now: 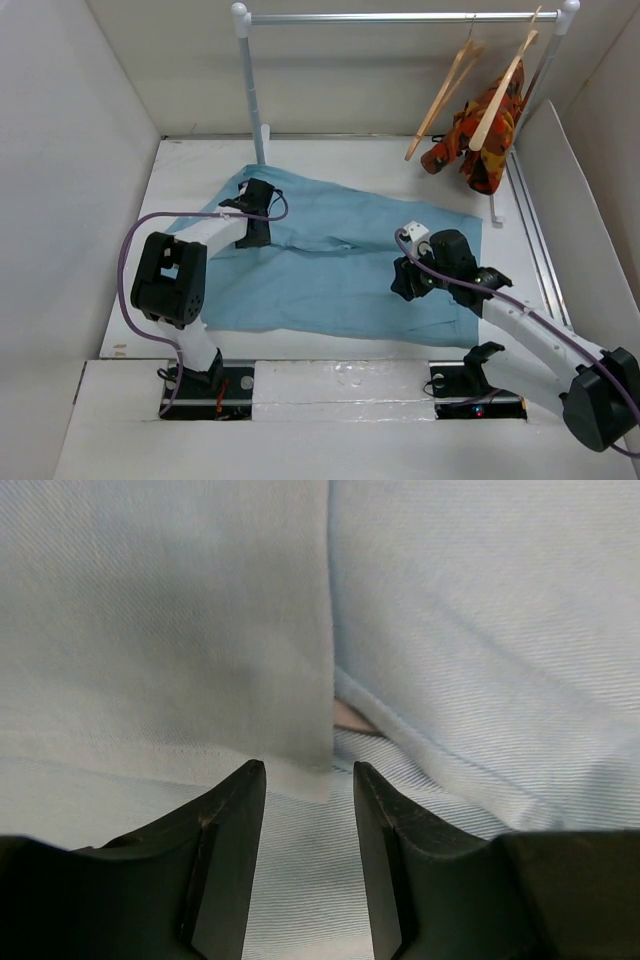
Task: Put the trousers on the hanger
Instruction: Flatten out the trousers at the center of the board.
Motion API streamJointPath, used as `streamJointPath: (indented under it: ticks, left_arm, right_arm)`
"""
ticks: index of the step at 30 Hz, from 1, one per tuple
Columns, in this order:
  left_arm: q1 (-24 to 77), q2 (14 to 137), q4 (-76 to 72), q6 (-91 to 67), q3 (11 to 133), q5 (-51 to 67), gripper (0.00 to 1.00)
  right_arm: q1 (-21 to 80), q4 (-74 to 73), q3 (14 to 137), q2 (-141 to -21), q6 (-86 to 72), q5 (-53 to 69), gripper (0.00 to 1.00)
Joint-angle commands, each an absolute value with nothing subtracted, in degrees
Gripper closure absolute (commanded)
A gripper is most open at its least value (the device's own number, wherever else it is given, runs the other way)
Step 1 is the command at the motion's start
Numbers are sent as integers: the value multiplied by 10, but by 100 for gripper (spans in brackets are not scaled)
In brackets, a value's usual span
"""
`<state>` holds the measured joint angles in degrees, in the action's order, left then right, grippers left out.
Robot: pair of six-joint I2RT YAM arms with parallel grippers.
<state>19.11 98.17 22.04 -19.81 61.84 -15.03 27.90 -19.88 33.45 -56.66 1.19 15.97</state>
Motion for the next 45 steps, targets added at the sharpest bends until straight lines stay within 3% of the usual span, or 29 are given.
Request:
streamJointPath:
  ticks: [1, 13, 21, 28, 32, 35, 38, 44, 45]
  left_arm:
    - [195, 986, 219, -195, 649, -154, 63]
    - [195, 999, 235, -188, 642, -178, 77]
    - [190, 986, 227, -193, 628, -178, 100]
    - [190, 938, 250, -205, 675, -202, 100]
    - [178, 913, 281, -219, 730, -245, 100]
    - [163, 915, 293, -216, 791, -319, 100]
    - [92, 952, 299, -207, 886, -302, 100]
    - [-31, 1169, 338, -222, 1194, -329, 100]
    - [-39, 1252, 382, -217, 1314, -323, 86]
  right_arm:
    - [264, -189, 330, -548, 5, 159, 46]
    - [221, -214, 343, -539, 30, 163, 46]
    - [185, -239, 337, -545, 33, 140, 44]
    - [60, -273, 307, -539, 8, 105, 27]
    - [-37, -288, 294, -522, 2, 108, 24]
    - [-103, -284, 294, -518, 7, 145, 24]
    - [-131, -284, 305, -538, 14, 183, 24]
    - [-131, -318, 343, -603, 44, 149, 24]
    - [-131, -319, 344, -623, 46, 145, 23]
